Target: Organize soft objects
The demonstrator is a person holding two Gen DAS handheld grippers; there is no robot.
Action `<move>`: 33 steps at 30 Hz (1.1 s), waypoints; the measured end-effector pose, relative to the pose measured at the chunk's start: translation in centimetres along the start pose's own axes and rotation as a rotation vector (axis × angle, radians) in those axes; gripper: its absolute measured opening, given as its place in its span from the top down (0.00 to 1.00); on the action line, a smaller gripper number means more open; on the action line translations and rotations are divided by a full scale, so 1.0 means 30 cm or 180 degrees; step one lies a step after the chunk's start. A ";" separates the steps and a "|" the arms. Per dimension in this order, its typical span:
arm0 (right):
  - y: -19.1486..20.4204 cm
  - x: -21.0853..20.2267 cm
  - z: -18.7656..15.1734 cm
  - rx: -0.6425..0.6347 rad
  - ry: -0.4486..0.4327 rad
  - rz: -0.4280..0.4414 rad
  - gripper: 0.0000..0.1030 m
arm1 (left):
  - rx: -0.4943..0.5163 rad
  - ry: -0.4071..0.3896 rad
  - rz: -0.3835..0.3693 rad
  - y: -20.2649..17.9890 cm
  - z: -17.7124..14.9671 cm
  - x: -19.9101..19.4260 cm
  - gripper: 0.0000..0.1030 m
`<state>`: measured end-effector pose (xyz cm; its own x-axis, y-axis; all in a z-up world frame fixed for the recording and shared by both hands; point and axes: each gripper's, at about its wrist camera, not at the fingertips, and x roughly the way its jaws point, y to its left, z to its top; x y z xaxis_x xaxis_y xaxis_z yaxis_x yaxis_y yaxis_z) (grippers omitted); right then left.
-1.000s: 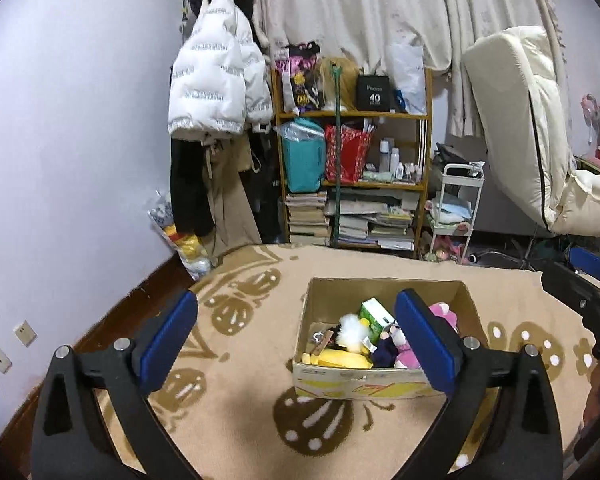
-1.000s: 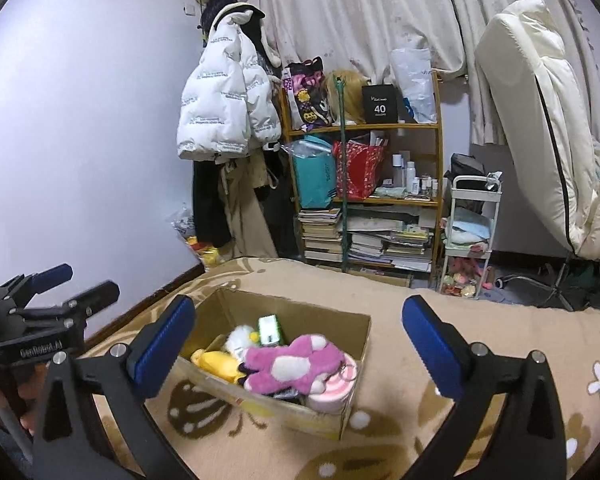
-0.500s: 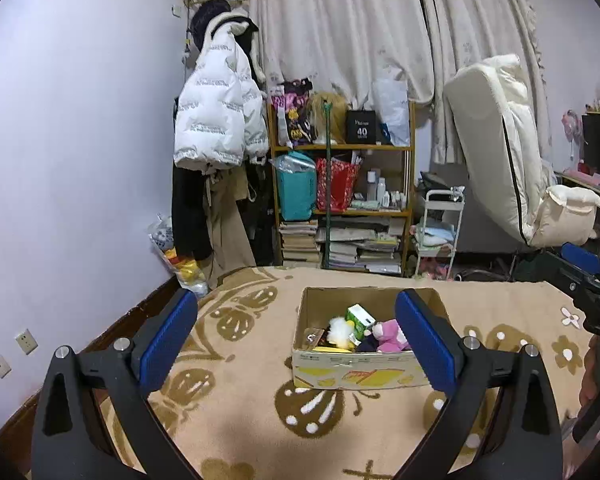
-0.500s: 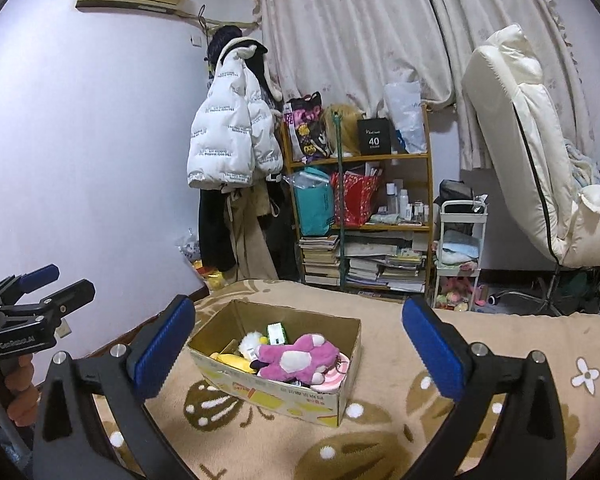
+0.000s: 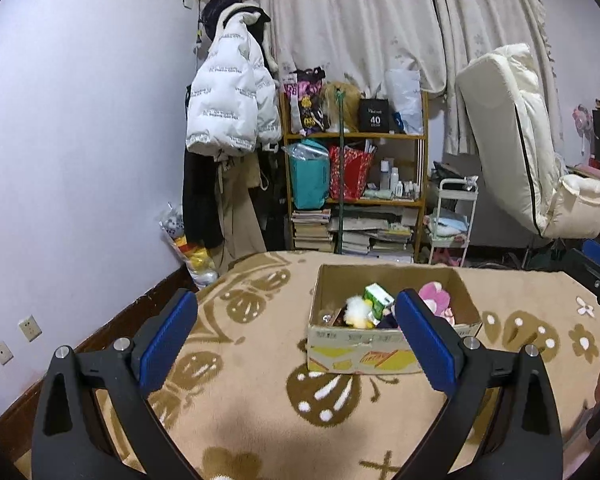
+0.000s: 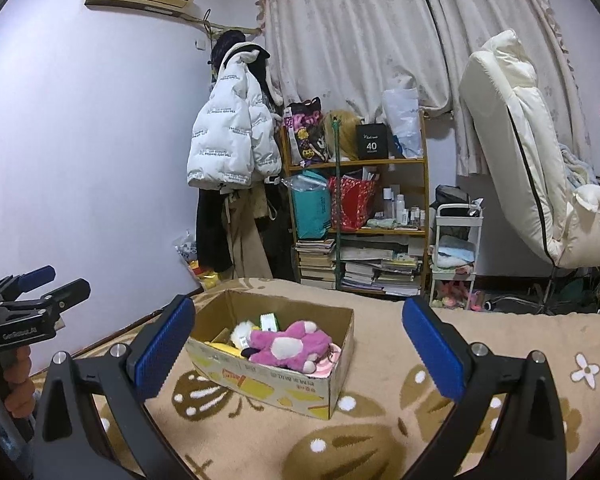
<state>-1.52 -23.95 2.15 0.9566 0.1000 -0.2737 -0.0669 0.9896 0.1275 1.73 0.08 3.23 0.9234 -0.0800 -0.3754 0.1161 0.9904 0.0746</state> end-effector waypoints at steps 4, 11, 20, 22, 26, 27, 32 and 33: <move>-0.015 0.028 -0.028 0.0048 0.0062 0.0008 0.00 | 0.0064 0.0018 -0.0021 -0.005 -0.019 0.019 0.05; -0.023 0.069 -0.062 0.0056 0.0188 -0.0007 0.00 | 0.0139 0.0068 -0.0062 -0.026 -0.034 0.044 0.05; -0.015 0.103 -0.091 0.0035 0.0273 -0.0022 0.00 | 0.0228 0.0102 -0.0071 -0.060 -0.050 0.054 0.05; -0.013 0.104 -0.092 0.0033 0.0280 -0.0024 0.00 | 0.0234 0.0111 -0.0069 -0.064 -0.053 0.054 0.05; -0.016 0.113 -0.097 0.0026 0.0294 -0.0026 0.00 | 0.0256 0.0126 -0.0059 -0.068 -0.057 0.054 0.05; -0.017 0.111 -0.096 0.0030 0.0290 -0.0021 0.00 | 0.0265 0.0131 -0.0058 -0.070 -0.058 0.055 0.05; -0.023 0.115 -0.105 0.0032 0.0301 -0.0023 0.00 | 0.0300 0.0154 -0.0051 -0.073 -0.063 0.063 0.05; -0.023 0.114 -0.105 0.0032 0.0302 -0.0021 0.00 | 0.0302 0.0147 -0.0039 -0.075 -0.063 0.063 0.05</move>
<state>0.92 -23.97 -1.88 0.9258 0.1032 -0.3636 -0.0573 0.9892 0.1348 2.50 -2.07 0.60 0.9042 -0.0847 -0.4187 0.1635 0.9741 0.1559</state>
